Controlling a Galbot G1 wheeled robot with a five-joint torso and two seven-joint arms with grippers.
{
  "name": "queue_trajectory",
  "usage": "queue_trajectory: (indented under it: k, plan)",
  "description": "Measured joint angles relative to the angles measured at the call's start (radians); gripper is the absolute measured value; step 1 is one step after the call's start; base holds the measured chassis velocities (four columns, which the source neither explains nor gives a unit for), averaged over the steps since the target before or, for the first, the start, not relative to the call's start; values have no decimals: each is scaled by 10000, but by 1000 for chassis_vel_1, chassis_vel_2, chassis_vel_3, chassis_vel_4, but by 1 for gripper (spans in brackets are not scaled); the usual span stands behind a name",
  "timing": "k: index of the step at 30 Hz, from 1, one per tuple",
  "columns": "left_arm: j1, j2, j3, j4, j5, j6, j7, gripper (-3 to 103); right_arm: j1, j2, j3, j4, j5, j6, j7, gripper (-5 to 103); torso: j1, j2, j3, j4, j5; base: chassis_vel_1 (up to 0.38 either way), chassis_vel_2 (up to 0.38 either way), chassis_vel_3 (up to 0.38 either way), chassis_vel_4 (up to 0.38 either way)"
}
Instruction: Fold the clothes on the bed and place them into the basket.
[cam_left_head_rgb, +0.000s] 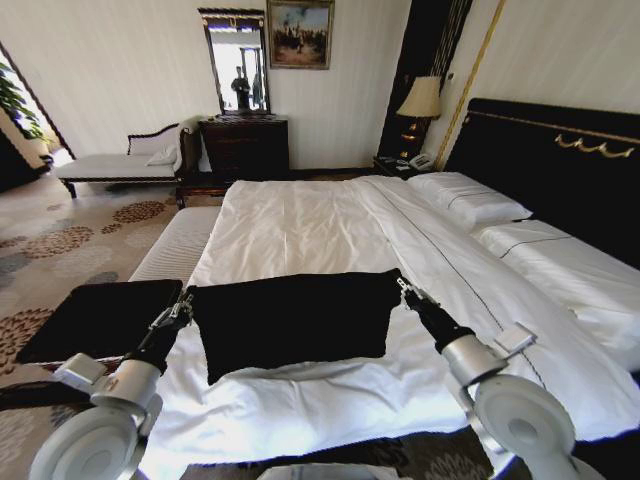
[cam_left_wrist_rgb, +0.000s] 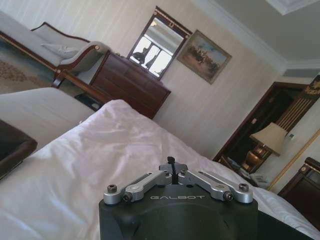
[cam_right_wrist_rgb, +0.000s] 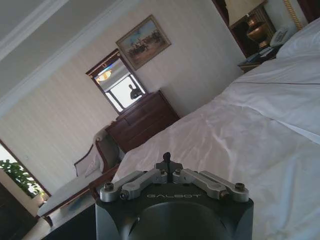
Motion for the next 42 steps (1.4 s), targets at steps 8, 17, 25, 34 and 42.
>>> queue_trajectory:
  k: [8,17,25,34,42]
  plan:
    - [-2425,528,1585,198,-218,93,-694,0,1667,-200,-998,-1075,318,-98,208,1,3,-1,2,3,2,0,0,0,0]
    - [-5013,617,3506,3441,-128,185,-518,0,4261,-285,-2591,-4544,-88,124,-451,1,5,-4,3,2,-2,0,0,0,0]
    - [-7310,163,4921,6378,434,106,116,0,6274,206,-3944,-7154,-792,499,-823,1,7,-5,5,4,-1,0,0,0,0]
    - [-10117,-690,6468,10049,1040,-86,757,0,8404,1224,-5027,-10347,-1657,1054,-1259,1,6,-5,5,2,0,0,0,0,0]
    - [-11152,-1504,6622,11859,1411,-343,1109,0,9585,1973,-5200,-12030,-2224,1528,-1519,1,2,-2,2,5,-1,0,0,0,0]
